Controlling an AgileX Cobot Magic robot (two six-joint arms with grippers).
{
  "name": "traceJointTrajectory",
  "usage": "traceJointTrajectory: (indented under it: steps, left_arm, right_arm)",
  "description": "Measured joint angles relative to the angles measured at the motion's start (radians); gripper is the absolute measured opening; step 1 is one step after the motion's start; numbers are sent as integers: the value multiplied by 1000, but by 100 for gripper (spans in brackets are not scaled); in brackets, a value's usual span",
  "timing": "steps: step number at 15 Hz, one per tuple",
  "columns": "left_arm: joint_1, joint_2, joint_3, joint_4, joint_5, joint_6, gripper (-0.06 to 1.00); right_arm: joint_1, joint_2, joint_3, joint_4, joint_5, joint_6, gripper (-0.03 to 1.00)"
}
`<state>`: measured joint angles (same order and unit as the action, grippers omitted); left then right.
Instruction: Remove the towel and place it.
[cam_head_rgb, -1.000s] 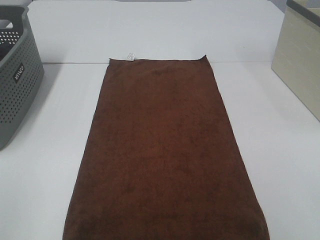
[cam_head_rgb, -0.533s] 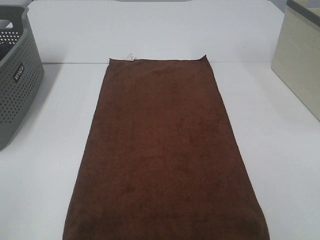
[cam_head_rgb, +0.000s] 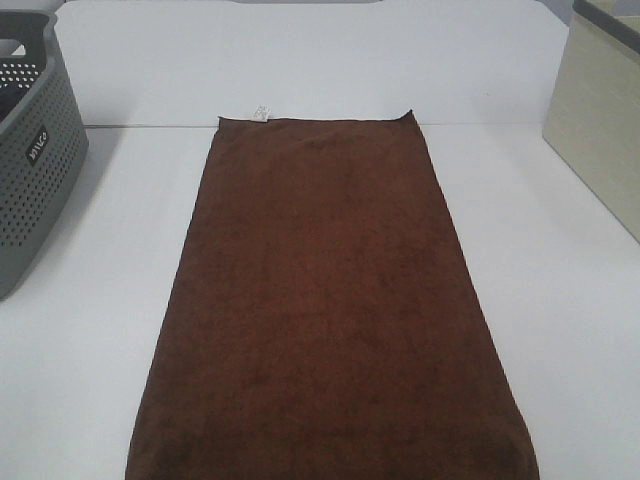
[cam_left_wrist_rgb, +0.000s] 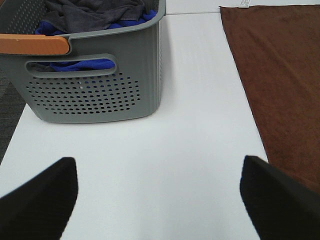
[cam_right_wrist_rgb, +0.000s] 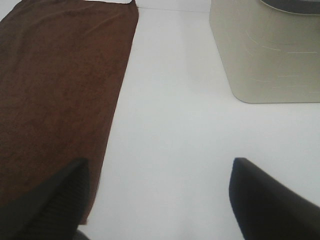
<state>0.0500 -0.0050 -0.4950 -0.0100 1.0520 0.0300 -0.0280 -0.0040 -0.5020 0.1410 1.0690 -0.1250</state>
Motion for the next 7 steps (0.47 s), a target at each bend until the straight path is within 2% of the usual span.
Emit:
traceJointTrajectory:
  steps: [7]
  left_arm:
    - [-4, 0, 0, 0, 0, 0, 81]
  right_arm:
    - [0, 0, 0, 3, 0, 0, 75]
